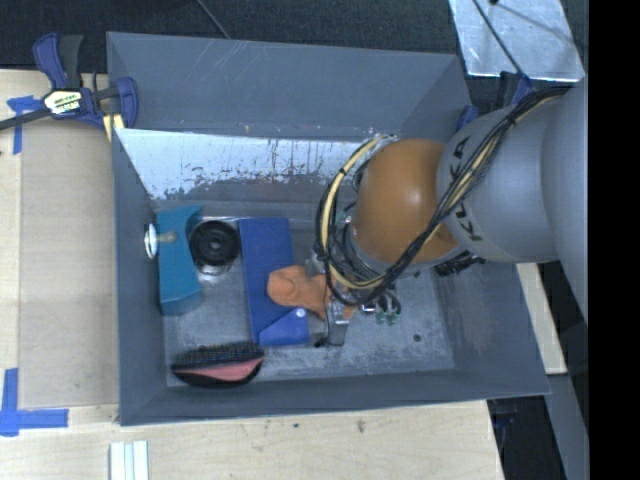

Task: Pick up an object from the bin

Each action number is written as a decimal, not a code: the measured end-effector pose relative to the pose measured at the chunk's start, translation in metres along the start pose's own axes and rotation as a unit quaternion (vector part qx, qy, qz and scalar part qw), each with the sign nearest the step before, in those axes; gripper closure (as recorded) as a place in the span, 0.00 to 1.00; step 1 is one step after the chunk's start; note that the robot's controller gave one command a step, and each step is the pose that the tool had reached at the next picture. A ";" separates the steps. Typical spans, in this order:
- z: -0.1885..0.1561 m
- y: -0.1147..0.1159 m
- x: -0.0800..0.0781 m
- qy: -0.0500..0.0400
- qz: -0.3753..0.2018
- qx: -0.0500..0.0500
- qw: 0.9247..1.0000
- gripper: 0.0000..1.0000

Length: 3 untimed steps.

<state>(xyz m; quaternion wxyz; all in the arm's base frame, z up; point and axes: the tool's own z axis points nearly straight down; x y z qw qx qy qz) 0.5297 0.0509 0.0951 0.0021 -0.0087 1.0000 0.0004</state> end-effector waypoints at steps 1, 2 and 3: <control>0.020 0.014 -0.015 0.000 0.005 0.000 1.000 1.00; 0.020 0.014 -0.015 0.000 0.005 0.000 1.000 1.00; -0.172 -0.002 -0.044 -0.004 -0.005 0.000 1.000 1.00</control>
Offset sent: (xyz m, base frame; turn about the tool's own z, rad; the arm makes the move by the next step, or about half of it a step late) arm 0.0000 0.0000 0.0000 0.0000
